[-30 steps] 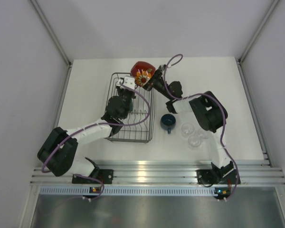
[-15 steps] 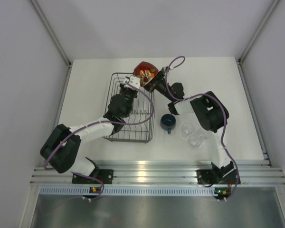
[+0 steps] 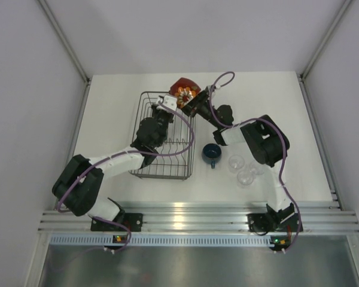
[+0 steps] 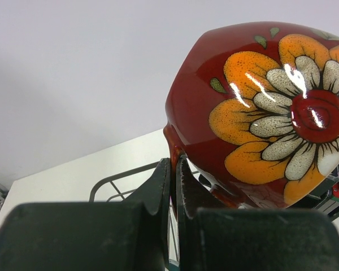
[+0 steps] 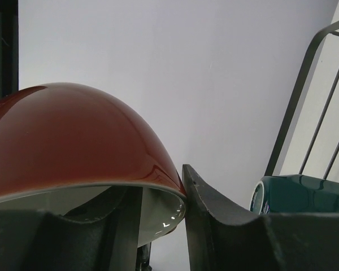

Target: Load the cups into the dish rack

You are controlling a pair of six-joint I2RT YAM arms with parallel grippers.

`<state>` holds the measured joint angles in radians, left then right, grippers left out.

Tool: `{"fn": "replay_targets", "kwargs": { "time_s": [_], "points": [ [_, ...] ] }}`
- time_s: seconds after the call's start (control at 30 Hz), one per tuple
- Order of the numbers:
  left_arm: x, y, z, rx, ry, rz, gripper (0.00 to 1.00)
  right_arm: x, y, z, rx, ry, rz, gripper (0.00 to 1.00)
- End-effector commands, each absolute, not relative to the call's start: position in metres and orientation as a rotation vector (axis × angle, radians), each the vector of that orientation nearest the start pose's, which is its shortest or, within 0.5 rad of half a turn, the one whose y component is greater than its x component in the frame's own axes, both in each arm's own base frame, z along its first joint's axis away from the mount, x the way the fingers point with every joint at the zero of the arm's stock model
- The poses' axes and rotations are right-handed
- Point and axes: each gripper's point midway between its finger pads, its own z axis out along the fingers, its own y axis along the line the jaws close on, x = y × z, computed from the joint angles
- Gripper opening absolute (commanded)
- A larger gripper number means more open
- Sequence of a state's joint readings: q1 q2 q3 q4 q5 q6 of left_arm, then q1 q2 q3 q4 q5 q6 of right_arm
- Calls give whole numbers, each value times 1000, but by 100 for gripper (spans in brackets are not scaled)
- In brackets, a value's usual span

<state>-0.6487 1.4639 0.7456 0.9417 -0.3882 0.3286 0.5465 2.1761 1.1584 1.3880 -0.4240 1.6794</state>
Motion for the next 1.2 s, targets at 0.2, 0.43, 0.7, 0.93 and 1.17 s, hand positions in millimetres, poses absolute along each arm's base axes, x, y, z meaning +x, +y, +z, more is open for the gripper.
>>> {"fn": "replay_targets", "kwargs": {
  "time_s": [0.2, 0.43, 0.7, 0.93, 1.17],
  "points": [
    [375, -190, 402, 85, 925, -212, 0, 364, 376, 290, -16, 1236, 2188, 6],
    [369, -194, 388, 98, 958, -282, 0, 365, 377, 289, -36, 1228, 2160, 0],
    [361, -188, 403, 81, 923, -295, 0, 360, 380, 288, -77, 1238, 2169, 10],
    [356, -184, 412, 71, 902, -301, 0, 362, 380, 282, -62, 1253, 2170, 26],
    [355, -180, 414, 67, 897, -280, 0, 363, 380, 280, -52, 1260, 2172, 35]
  ]
}}
